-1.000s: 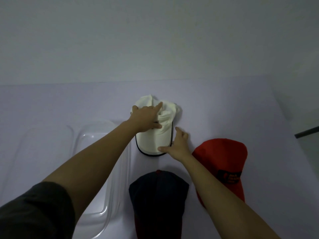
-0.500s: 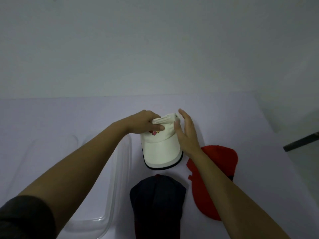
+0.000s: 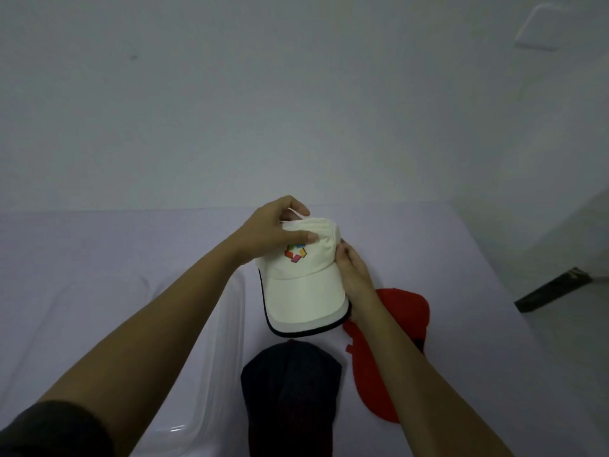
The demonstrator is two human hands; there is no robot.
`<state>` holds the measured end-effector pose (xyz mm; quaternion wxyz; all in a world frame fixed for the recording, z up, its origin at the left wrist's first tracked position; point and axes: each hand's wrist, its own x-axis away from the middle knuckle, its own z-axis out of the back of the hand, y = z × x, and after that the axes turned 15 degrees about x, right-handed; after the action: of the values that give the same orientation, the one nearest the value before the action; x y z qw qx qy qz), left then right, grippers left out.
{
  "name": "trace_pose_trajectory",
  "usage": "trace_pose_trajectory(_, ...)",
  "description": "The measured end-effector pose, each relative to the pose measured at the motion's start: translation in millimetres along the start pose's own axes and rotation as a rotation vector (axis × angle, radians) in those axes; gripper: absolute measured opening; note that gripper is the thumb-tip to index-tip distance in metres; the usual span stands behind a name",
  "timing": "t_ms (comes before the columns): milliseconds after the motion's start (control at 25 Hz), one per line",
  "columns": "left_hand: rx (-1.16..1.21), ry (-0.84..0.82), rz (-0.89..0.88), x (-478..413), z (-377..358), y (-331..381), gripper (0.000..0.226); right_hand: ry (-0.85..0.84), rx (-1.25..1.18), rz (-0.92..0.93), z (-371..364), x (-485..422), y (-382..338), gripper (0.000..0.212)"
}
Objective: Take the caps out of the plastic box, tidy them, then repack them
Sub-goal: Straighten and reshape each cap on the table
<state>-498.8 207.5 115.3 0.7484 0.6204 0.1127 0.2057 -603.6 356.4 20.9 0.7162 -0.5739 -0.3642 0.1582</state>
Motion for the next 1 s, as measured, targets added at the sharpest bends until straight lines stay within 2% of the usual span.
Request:
trace_pose_trajectory(80,0.150,0.227,-0.021,4,-3,-12,0.038,0.034,-0.102,-0.013,2,2,2,0.045)
trace_pose_trajectory(120,0.218,0.331,0.046,9,-6,-20,0.045,0.048,-0.139,-0.013,4,1,4,0.046)
trace_pose_trajectory(160,0.314,0.382,0.185,14,-9,-27,0.054,0.053,-0.170,-0.002,5,1,6,0.046)
trace_pose_trajectory(200,0.429,0.361,0.349,20,-13,-35,0.061,0.053,-0.199,0.016,7,1,6,0.044)
trace_pose_trajectory(240,0.553,0.272,0.473,28,-18,-43,0.067,0.053,-0.227,0.039,8,2,6,0.043)
trace_pose_trajectory(320,0.770,0.085,0.547,38,-31,-51,0.071,0.063,-0.257,0.063,9,4,4,0.042)
trace_pose_trajectory(360,0.837,0.091,0.541,40,-37,-53,0.070,0.072,-0.255,0.061,9,3,4,0.045)
trace_pose_trajectory(440,0.890,0.270,0.496,40,-46,-56,0.065,0.092,-0.224,0.016,5,5,3,0.057)
trace_pose_trajectory(520,0.962,0.423,0.377,39,-52,-58,0.056,0.067,-0.205,-0.056,1,5,5,0.073)
trace_pose_trajectory(640,1.023,0.511,0.214,38,-54,-63,0.047,-0.143,-0.292,-0.141,-5,12,3,0.068)
trace_pose_trajectory(720,1.031,0.532,0.182,39,-51,-67,0.044,-0.245,-0.359,-0.153,-8,17,0,0.060)
trace_pose_trajectory(880,1.155,0.490,0.157,43,-49,-73,0.045,-0.223,-0.415,-0.044,-15,21,-1,0.055)
trace_pose_trajectory(1000,1.262,0.433,0.098,42,-51,-73,0.047,-0.238,-0.504,-0.037,-14,24,-3,0.054)
